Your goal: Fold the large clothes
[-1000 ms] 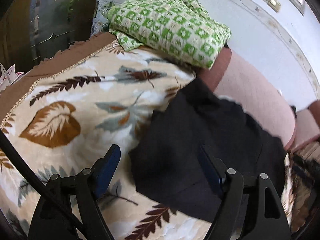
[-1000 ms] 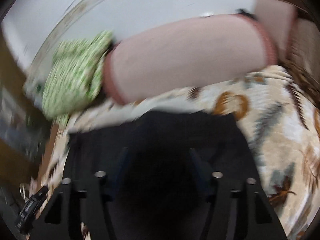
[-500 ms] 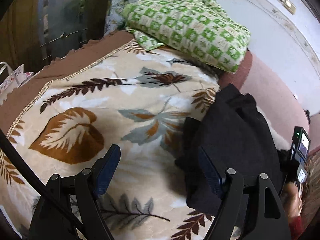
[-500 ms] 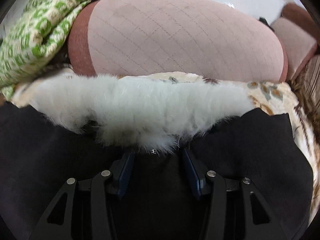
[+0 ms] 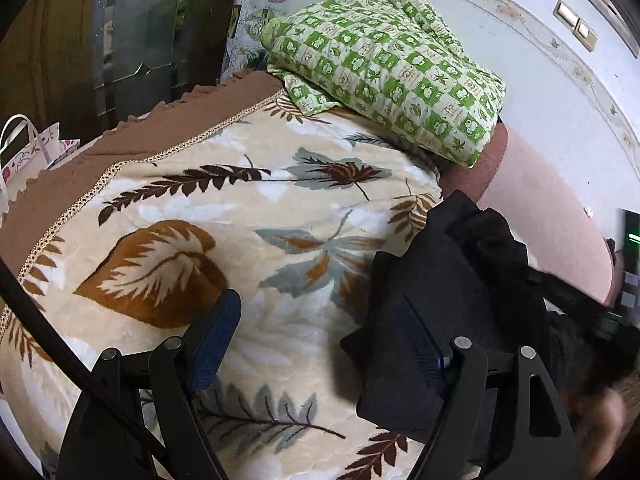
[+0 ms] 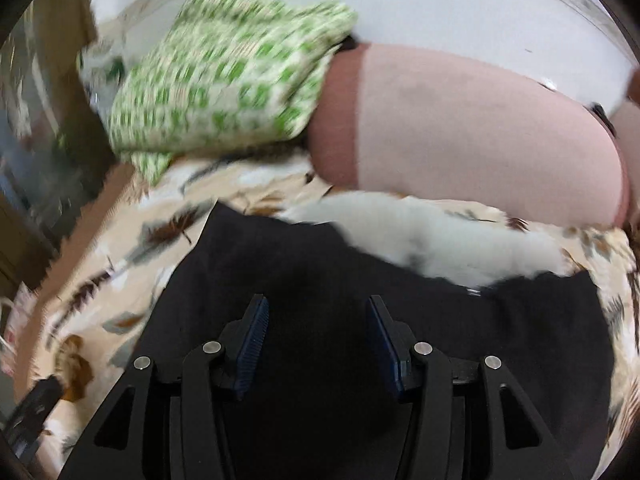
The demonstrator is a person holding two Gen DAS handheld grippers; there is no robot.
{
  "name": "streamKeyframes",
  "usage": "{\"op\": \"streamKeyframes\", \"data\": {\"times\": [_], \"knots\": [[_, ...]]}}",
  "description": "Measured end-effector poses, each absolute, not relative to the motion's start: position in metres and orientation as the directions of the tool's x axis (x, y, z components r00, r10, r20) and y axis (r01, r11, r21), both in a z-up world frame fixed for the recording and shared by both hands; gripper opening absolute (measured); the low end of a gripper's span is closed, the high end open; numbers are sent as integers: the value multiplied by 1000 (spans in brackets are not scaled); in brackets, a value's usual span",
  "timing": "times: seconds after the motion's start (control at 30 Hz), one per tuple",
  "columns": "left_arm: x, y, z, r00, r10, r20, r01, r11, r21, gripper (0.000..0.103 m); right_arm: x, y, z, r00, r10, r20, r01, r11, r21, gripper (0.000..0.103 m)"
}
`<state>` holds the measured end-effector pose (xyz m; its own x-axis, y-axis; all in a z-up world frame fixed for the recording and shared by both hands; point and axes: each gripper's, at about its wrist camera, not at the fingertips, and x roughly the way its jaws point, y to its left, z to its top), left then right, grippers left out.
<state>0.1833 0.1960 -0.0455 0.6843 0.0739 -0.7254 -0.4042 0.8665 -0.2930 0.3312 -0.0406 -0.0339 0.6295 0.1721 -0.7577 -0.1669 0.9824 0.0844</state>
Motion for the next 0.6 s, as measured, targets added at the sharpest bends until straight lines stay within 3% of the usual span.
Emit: {"op": "streamKeyframes", "data": {"times": [0.17, 0.3, 0.4, 0.47, 0.6], "knots": [[190, 203, -51, 663, 68, -745, -421, 857, -297, 78, 385, 7, -80, 567, 84, -819, -152, 988, -4, 57], [198, 202, -58, 646, 76, -759, -431, 857, -281, 78, 413, 26, -93, 564, -17, -826, -156, 979, -127, 77], [203, 193, -62, 637, 85, -766, -421, 871, -254, 78, 410, 41, -94, 579, -96, -810, -174, 956, -238, 79], [206, 187, -65, 628, 78, -774, -407, 881, -241, 78, 394, 35, -74, 628, -55, -777, -172, 963, -207, 79], [206, 172, -69, 630, 40, -775, -362, 899, -248, 78, 347, -16, -22, 694, 112, -711, -170, 985, -10, 79]]}}
